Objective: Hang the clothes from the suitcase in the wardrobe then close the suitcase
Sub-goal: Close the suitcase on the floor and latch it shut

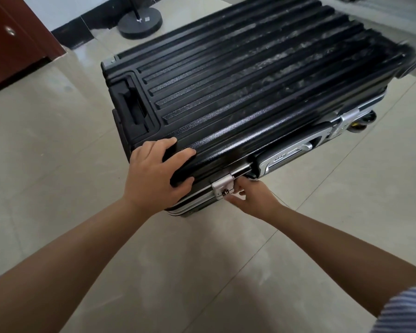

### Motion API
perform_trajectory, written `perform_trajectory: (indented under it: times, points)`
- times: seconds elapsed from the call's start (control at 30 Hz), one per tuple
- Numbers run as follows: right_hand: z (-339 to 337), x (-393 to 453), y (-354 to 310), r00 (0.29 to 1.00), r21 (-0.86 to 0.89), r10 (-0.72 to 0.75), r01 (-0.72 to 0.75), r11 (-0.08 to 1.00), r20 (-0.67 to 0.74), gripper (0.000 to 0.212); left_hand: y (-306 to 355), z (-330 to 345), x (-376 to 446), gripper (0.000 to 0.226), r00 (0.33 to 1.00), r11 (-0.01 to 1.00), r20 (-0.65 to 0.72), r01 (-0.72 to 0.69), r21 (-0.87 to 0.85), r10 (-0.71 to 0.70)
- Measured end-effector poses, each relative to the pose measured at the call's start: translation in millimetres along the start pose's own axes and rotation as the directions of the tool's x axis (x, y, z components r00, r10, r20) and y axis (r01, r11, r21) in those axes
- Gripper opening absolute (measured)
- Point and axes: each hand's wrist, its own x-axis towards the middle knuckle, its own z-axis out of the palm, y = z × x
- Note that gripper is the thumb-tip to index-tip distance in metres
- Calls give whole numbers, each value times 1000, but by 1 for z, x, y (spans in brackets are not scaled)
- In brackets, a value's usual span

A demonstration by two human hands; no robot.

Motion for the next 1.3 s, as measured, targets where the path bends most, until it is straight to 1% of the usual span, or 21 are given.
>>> perform_trajectory:
  times: [0.07, 0.13, 0.2, 0.27, 0.37, 0.43, 0.47, 0.53, 0.6, 0.67, 0.73, 0.83, 0.93, 1.03, 1.17, 1.3]
  points:
    - [0, -4, -2, 999, 37, 26, -28, 999, 33, 41, 0, -1, 0, 44, 1000, 1000, 9, 2, 10, -2]
    - [2, -9, -3, 997, 103, 62, -67, 992, 46, 38, 1, -2, 0, 46, 1000, 1000, 22, 4, 10, -4]
    - [2, -12, -6, 994, 200, 112, -113, 973, 13, 28, 2, -4, -2, 48, 998, 999, 40, 39, -3, -39]
    - [0, -12, -12, 986, 286, 165, -151, 946, -25, 24, 6, -6, -9, 49, 993, 993, 34, 113, -42, -112]
    - [1, -8, -16, 989, 215, 146, -134, 967, -38, 27, 14, -6, -21, 48, 977, 973, 22, 211, -94, -210]
    - [1, -8, -15, 989, 197, 143, -134, 971, -34, 25, 18, -7, -21, 47, 969, 963, 49, 245, -110, -241]
    - [0, -8, -13, 992, 173, 129, -124, 977, -18, 26, 18, -9, -18, 47, 968, 962, 64, 248, -111, -242]
    - [-1, -8, -9, 997, 71, 82, -82, 994, 1, 30, 18, -15, -13, 50, 970, 969, 101, 232, -85, -223]
    - [-4, -8, -7, 999, -67, 35, -35, 997, -14, 33, 17, -22, -8, 51, 974, 979, 130, 194, -65, -185]
    - [-5, -4, -7, 1000, -132, -8, 6, 991, -14, 35, 16, -32, -1, 50, 966, 979, 178, 197, -49, -186]
    - [-5, -3, -8, 1000, -131, -31, 30, 991, -3, 34, 18, -37, 3, 48, 949, 969, 221, 242, -51, -225]
    - [-6, -2, -8, 999, -120, -38, 38, 992, 3, 31, 15, -35, 1, 48, 968, 990, 210, 139, 8, -137]
    - [-7, 2, -11, 999, -160, -35, 39, 986, 30, 32, 11, -32, -2, 48, 977, 995, 184, 100, 27, -103]
    - [-6, 3, -13, 1000, -155, -14, 16, 988, 13, 34, 11, -31, -2, 47, 979, 995, 176, 96, 32, -101]
    - [-13, 3, -15, 998, -191, -1, 12, 981, 59, 37, 13, -32, 2, 46, 975, 992, 188, 113, 46, -120]
    - [-13, -8, -17, 999, -193, -7, 18, 981, 53, 42, 14, -35, 2, 46, 971, 992, 205, 109, 67, -121]
